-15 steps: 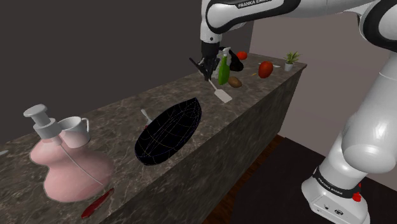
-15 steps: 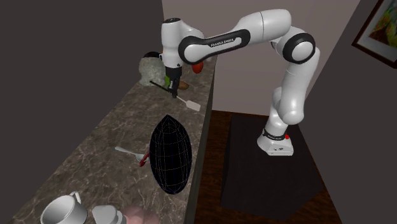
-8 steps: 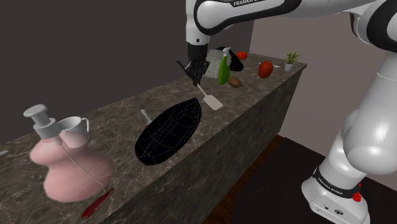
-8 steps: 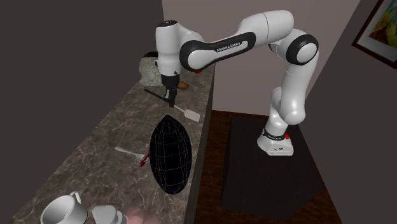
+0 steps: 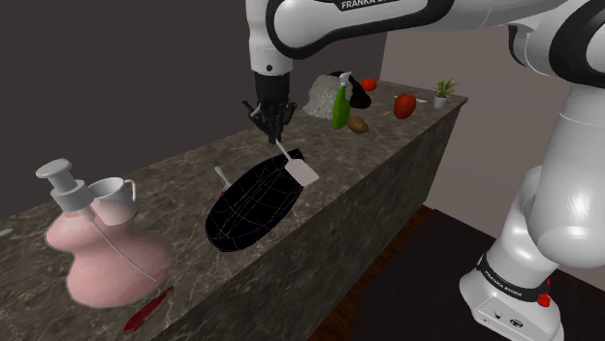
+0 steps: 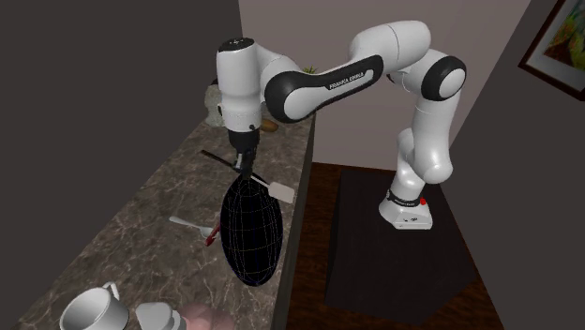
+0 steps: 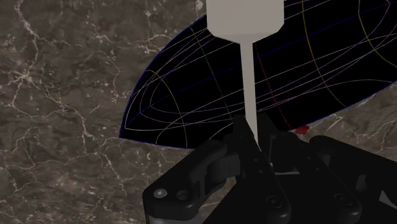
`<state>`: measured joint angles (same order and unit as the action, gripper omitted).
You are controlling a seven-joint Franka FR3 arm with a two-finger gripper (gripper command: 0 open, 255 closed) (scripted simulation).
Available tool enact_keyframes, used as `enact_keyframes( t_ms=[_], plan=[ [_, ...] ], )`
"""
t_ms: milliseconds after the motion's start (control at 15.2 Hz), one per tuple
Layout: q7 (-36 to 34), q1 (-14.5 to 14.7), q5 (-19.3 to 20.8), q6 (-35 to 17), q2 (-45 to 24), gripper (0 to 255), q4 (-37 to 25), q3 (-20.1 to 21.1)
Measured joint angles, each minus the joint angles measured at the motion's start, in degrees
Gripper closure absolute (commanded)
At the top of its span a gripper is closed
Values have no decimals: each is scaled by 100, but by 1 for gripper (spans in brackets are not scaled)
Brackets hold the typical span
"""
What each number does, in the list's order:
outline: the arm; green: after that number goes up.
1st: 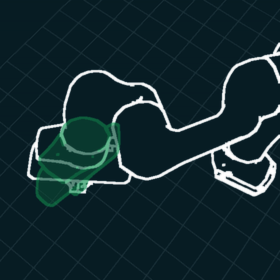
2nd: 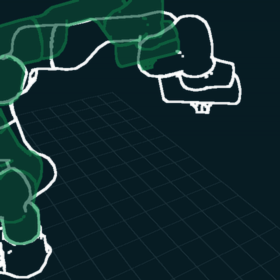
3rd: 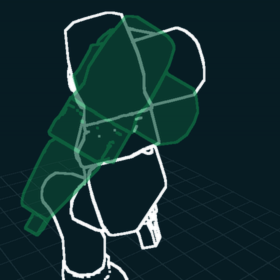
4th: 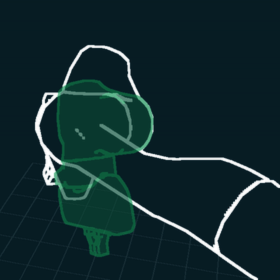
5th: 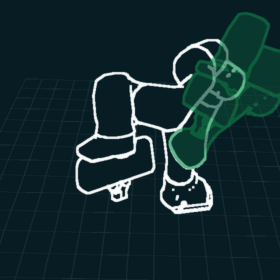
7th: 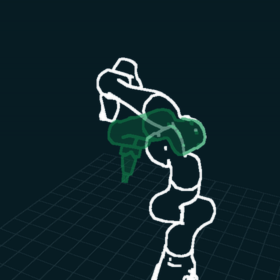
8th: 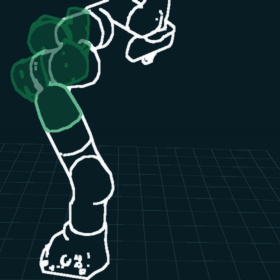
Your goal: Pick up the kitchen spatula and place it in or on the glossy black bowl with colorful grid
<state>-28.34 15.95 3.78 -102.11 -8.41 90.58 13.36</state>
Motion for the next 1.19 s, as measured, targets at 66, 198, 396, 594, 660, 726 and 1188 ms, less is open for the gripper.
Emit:
enact_keyframes(
  t_ms=[66,198,396,594,660,726,1188],
  plan=[
    [-135,86,42,53,-117,255,-162,53],
    [-421,272,130,164,-336,255,-470,158],
    [-508,314,143,29,-344,255,-338,183],
    [-533,313,148,-220,-341,255,-83,183],
    [-539,313,151,-289,-343,255,-16,182],
    [-547,314,154,-361,-348,255,51,182],
    [-584,307,178,-874,-389,255,527,174]
  ],
)
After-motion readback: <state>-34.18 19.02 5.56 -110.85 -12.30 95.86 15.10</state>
